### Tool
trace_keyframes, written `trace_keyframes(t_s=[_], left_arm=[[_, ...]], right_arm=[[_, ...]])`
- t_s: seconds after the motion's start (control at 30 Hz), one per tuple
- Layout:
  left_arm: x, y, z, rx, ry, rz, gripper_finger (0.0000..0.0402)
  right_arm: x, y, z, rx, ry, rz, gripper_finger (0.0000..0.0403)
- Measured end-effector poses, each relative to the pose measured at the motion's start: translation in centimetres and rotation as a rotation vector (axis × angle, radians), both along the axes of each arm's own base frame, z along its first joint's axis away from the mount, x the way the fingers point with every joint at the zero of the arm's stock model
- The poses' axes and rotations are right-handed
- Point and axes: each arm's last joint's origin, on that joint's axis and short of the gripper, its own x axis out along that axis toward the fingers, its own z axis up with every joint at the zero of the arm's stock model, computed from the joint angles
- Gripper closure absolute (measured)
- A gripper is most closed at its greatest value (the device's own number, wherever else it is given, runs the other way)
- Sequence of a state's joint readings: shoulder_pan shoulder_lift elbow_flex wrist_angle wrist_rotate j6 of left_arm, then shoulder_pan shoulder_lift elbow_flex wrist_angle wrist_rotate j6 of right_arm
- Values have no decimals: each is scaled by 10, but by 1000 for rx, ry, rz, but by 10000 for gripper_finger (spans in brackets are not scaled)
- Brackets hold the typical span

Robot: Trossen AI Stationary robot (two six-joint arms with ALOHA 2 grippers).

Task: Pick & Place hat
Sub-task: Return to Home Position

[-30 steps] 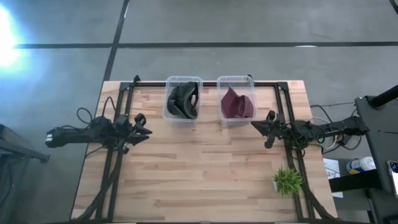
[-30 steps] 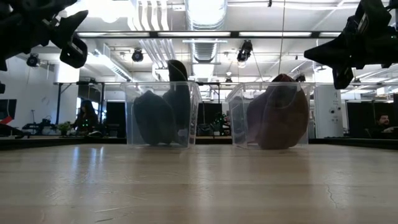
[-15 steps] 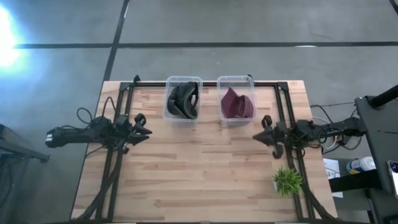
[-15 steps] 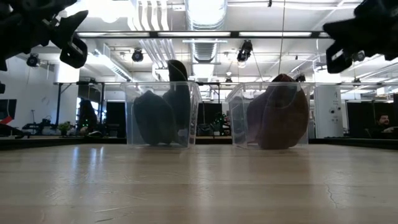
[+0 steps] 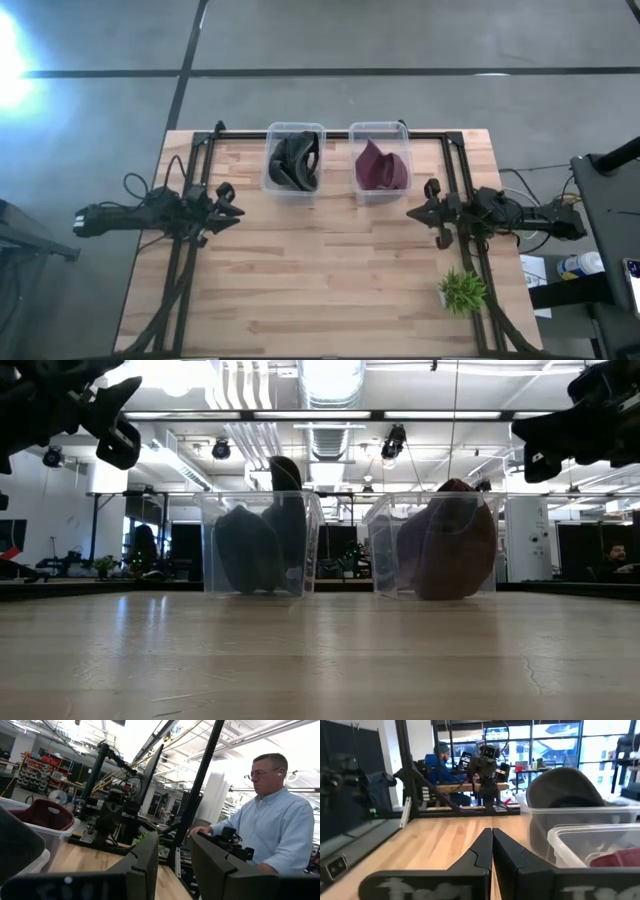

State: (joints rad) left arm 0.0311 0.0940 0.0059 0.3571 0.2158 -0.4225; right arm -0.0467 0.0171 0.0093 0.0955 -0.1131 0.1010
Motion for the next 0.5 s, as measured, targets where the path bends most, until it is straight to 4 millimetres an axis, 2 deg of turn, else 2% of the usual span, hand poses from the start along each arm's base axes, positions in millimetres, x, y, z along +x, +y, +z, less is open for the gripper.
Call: trace_keyframes(t_s=[0.5], left_arm=[[0, 0, 0, 0, 2, 0, 296]], right_arm=[[-1, 0, -5, -106, 47, -13, 394]])
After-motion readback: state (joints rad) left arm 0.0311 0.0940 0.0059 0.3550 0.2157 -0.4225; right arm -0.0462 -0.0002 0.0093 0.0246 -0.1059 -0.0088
